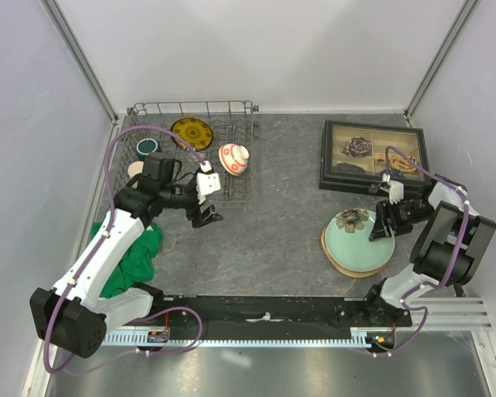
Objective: Unload the mixed dishes from the dish rack
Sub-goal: Place the plate on the plate.
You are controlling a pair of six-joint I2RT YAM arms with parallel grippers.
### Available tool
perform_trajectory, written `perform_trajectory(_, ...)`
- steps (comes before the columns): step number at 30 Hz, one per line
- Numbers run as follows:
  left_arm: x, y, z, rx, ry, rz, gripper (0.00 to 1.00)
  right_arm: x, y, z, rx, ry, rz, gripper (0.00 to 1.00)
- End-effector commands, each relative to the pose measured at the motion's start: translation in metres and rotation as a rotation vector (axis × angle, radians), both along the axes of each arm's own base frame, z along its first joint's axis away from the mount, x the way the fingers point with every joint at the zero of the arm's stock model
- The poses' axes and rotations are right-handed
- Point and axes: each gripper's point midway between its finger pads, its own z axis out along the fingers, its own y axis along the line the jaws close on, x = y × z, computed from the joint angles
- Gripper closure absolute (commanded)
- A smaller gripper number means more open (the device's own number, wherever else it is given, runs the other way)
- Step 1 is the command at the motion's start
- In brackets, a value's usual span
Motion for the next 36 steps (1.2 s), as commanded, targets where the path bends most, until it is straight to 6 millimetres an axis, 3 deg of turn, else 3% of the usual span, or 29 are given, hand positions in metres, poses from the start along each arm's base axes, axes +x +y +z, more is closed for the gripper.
perform_trajectory(1, 0.003, -0.002, 0.012, -0.014, -0.074, -0.026, 0.18, 0.007, -0.012, 0.001, -0.087, -0.059, 0.016, 0.31)
perform_trajectory(36, 0.008, -0.004, 0.017, -0.015, -0.085, -0.025, 0.18, 0.017, -0.021, 0.008, -0.196, -0.109, -0.005, 0.17)
